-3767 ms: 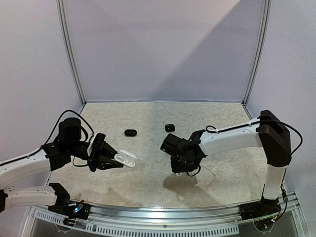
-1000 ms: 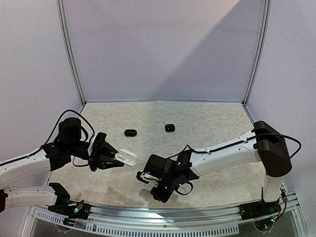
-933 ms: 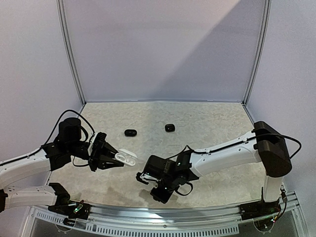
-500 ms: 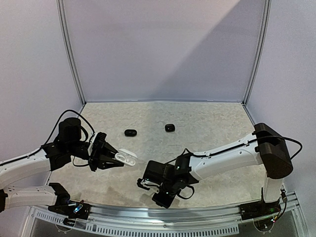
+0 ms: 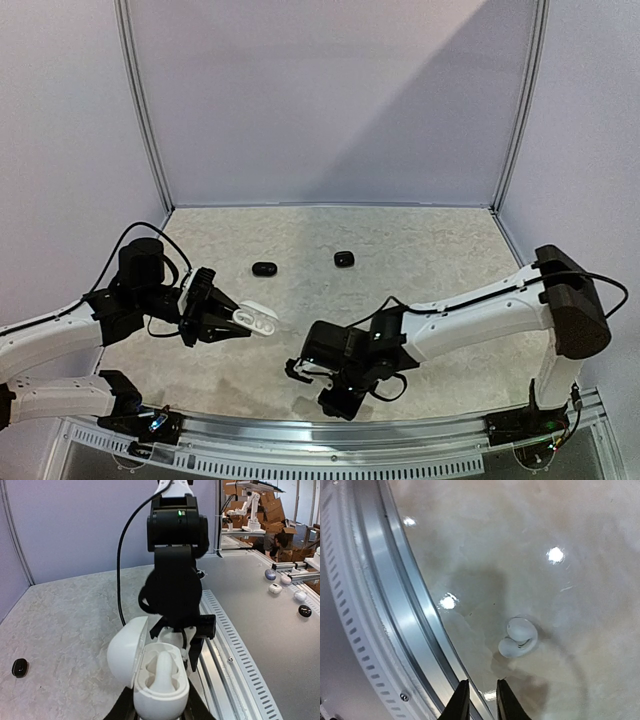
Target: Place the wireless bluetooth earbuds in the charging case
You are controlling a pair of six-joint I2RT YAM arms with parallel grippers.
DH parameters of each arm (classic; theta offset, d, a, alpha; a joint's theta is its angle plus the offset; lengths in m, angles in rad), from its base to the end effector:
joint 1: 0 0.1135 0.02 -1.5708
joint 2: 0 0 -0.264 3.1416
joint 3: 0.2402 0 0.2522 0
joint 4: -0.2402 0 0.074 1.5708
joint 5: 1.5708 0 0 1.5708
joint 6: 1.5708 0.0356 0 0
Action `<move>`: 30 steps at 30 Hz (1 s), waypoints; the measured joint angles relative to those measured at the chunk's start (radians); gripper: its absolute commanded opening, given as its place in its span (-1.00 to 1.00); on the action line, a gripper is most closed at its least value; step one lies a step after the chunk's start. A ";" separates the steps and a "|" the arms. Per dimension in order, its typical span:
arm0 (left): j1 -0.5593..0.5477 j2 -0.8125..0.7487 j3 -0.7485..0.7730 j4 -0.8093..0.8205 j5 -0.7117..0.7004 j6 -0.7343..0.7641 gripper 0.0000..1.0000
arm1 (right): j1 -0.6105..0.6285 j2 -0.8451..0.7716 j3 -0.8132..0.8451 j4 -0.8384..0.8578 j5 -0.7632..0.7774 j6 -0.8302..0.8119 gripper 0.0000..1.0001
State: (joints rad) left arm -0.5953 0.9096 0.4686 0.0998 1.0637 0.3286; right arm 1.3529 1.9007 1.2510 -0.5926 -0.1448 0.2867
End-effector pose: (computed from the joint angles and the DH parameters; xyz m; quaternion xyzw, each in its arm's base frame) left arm 0.1407 -0.1329 0.2410 0.5756 0.4999 -0.4767 0.4376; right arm 0.0754 0.3644 0.1595 -0.5102 0.8414 0.1679 0.0591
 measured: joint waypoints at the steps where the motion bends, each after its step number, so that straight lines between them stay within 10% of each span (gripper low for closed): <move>1: 0.000 0.000 0.000 0.000 0.000 0.000 -1.00 | -0.008 -0.032 -0.017 0.008 -0.001 0.002 -0.46; 30: 0.000 -0.013 0.000 -0.001 -0.005 -0.005 -1.00 | -0.116 0.008 -0.080 0.175 -0.034 0.161 -0.48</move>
State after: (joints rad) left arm -0.5953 0.8967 0.4686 0.0986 1.0588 0.3241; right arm 1.2366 1.9091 1.1713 -0.4175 -0.1791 0.4480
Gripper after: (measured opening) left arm 0.247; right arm 0.262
